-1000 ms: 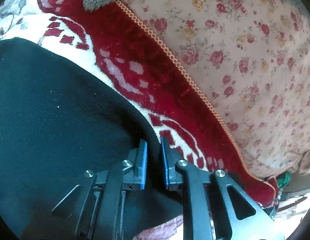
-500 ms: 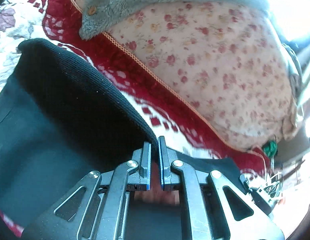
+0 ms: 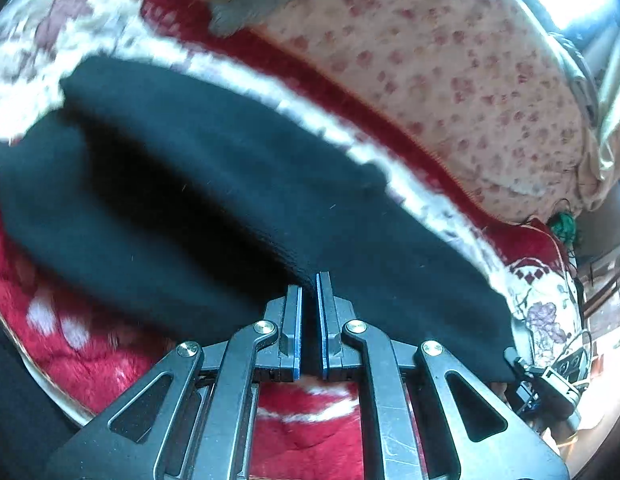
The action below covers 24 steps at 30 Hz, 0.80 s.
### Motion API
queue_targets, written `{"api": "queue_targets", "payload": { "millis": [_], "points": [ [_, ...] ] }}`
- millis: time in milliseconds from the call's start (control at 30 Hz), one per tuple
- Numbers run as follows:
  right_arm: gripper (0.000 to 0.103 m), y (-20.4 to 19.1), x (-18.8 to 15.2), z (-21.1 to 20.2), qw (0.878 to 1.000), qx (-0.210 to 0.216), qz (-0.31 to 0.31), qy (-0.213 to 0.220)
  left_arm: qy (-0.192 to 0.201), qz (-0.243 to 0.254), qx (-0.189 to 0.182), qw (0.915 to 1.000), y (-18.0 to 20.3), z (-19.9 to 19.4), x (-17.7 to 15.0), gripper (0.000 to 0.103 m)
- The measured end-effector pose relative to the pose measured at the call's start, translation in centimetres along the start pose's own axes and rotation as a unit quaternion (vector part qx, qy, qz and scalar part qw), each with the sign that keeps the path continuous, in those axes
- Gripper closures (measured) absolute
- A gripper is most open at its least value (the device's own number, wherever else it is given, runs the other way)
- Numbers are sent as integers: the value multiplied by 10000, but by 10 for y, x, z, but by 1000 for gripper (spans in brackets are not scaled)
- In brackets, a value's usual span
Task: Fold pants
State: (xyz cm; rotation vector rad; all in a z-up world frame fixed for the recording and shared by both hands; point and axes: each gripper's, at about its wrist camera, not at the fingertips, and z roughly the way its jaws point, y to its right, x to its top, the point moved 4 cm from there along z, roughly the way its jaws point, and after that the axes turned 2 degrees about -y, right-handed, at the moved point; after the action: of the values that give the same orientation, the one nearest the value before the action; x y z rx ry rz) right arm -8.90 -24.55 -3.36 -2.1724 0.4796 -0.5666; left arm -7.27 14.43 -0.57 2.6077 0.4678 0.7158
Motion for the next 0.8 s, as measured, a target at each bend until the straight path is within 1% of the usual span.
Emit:
{"api": "queue_targets", "payload": {
  "millis": [33,67,100,167,233,300,367,400,500,567,667,700,733,767,800],
  "points": [
    [94,7,0,0,9997,172,178,25,-22,-50,-14,10000,-3,2,-1,98],
    [94,11,3,-2,9993,248,270,80,-9,-80,-39,10000,-4,3,-2,98],
    [94,13,6,-5,9992,218,281,179,15,-71,-43,10000,-3,2,-3,98],
    [89,15,15,-12,9992,-8,191,351,72,12,16,10000,0,2,-2,97],
    [89,18,22,-18,9985,-178,160,500,103,46,95,9999,2,4,-3,97],
    [89,22,28,-22,9974,-322,192,607,146,94,151,9997,5,4,-4,97],
    [89,27,36,-26,9965,-369,202,719,152,62,113,9998,6,3,-4,97],
    [93,28,38,-27,9962,-442,173,724,172,52,81,9998,5,1,-4,97],
    [93,25,42,-31,9952,-626,-19,751,220,76,83,9997,6,0,-4,97],
    [93,22,45,-31,9922,-947,-224,782,183,-33,68,9998,1,2,-7,97],
    [93,21,50,-31,9871,-1316,-291,866,168,-167,-58,9997,-4,2,-10,97],
    [91,21,51,-34,9829,-1572,-344,894,159,-213,-106,9996,-6,0,-10,97],
    [89,21,51,-37,9803,-1717,-372,904,134,-256,-139,9995,-8,-1,-9,94],
    [87,20,52,-43,9747,-1984,-390,949,104,-311,-154,9993,-11,-4,-9,93],
    [80,21,52,-48,9718,-2100,-394,992,97,-361,-159,9992,-14,-8,-8,93]
  ]
}}
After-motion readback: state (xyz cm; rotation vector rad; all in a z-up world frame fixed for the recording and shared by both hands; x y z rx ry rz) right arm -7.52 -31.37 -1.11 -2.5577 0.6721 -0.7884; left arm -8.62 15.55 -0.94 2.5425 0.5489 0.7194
